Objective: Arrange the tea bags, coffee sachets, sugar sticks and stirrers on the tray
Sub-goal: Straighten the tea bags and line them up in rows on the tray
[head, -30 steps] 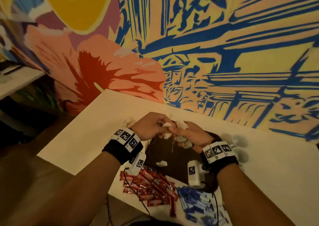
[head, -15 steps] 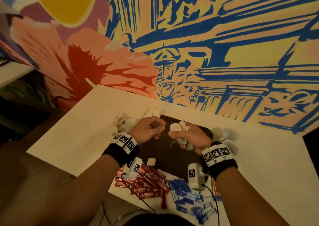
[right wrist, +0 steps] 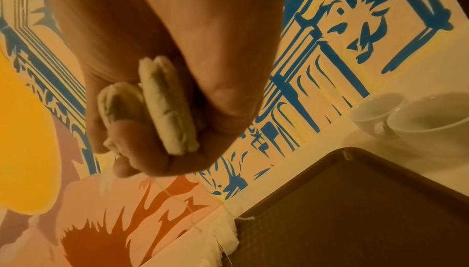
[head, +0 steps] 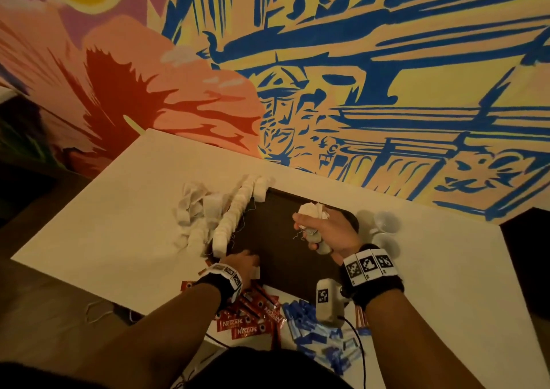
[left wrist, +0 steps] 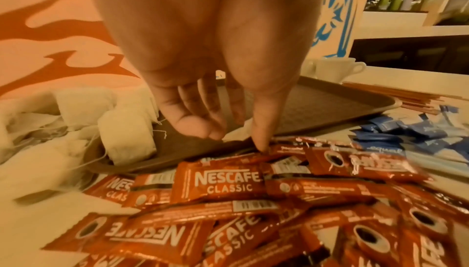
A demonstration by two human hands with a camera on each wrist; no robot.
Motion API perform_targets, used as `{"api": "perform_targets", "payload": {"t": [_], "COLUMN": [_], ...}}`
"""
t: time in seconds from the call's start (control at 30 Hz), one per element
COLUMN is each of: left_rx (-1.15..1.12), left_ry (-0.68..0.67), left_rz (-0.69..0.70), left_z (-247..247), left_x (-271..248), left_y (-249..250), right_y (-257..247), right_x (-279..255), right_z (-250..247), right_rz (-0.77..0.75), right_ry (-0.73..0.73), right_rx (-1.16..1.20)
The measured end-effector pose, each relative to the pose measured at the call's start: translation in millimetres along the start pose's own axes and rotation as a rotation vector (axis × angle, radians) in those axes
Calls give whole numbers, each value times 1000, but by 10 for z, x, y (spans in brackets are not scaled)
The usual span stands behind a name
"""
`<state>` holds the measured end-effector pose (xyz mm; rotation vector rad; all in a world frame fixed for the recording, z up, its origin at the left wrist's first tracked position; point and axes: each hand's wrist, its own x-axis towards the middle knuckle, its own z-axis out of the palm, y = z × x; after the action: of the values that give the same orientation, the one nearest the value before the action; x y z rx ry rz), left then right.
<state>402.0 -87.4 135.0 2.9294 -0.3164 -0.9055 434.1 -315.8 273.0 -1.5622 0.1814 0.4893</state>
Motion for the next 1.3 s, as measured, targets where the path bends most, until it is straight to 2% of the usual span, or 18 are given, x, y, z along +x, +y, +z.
{"api": "perform_targets", "payload": {"t": [0.17, 0.27, 0.37, 0.47, 0.57, 0.7, 0.77, 0.87, 1.0, 1.17, 1.3], "left_rx": [-68, -260, -480, -681, -959, -1101, -1153, -1155, -1066, -1019, -952], "left_ry": [53, 85, 204, 271, 209, 185, 224, 270, 353, 434, 494], "left_rz": [-27, -49, -59, 40, 162, 257, 244, 240, 249, 202, 108], "left_z": [-34, -197, -438, -746, -1097, -1407, -1460, -1457, -1456, -1635, -1800], "left_x": [52, -22, -165, -325, -543, -814, -895, -940, -923, -686, -349], "left_y": [-4, -13, -21, -13, 39, 79, 90, 56, -53, -328, -664], "right_y": [34, 54, 89, 92, 24, -122, -157, -146, -105, -50, -26], "right_x": [25, 29, 22, 5, -31, -123, -140, -107, -41, 200, 511], "right_z": [-33, -61, -57, -19, 50, 133, 175, 245, 340, 385, 413], "right_rz": [17, 15, -10, -61, -93, -89, -106, -160, -152, -36, 70], "right_ry": [19, 54, 54, 35, -56, -249, -264, -220, -215, -95, -12], "right_rx": [-70, -105, -128, -169, -260, -330, -351, -337, -340, -325, -344]}}
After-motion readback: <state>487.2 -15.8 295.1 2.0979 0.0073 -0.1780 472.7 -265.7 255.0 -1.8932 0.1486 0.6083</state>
